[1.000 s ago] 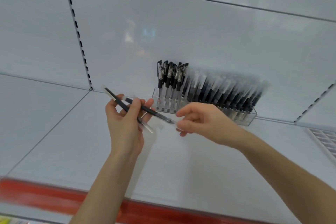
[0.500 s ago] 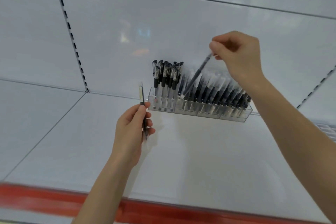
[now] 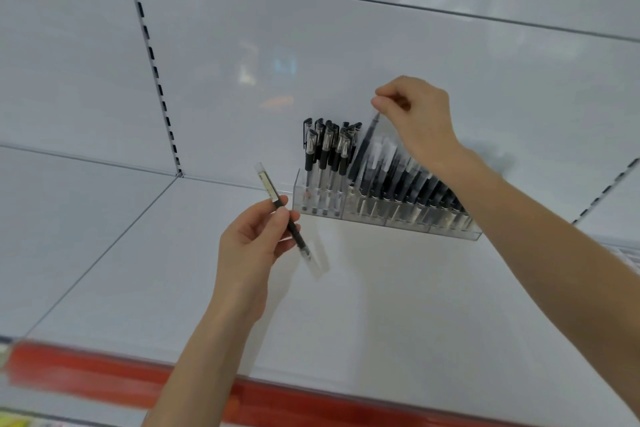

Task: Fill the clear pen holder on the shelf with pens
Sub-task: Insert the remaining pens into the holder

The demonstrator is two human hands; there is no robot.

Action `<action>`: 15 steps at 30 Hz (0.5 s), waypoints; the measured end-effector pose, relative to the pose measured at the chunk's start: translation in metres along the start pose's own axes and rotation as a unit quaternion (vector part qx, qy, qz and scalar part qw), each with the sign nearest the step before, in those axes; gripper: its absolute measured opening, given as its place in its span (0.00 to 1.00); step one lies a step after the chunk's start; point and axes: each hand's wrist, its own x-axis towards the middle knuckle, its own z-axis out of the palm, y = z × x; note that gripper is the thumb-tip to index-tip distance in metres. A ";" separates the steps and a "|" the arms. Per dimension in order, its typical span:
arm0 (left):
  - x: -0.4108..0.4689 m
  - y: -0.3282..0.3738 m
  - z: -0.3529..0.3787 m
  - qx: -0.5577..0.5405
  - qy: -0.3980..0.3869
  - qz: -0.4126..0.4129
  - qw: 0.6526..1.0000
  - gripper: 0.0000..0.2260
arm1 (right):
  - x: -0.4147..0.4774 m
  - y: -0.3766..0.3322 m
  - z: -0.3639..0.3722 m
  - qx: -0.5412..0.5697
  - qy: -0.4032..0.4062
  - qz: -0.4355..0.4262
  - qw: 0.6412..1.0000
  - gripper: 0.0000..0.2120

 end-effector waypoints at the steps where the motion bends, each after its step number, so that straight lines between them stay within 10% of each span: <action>1: 0.000 0.000 0.000 -0.009 -0.003 -0.005 1.000 0.06 | 0.000 0.001 0.001 0.000 0.001 0.000 1.000 0.07; 15: -0.001 0.001 0.001 -0.023 -0.032 0.012 0.999 0.32 | 0.000 0.007 0.006 -0.090 -0.181 -0.012 0.979 0.07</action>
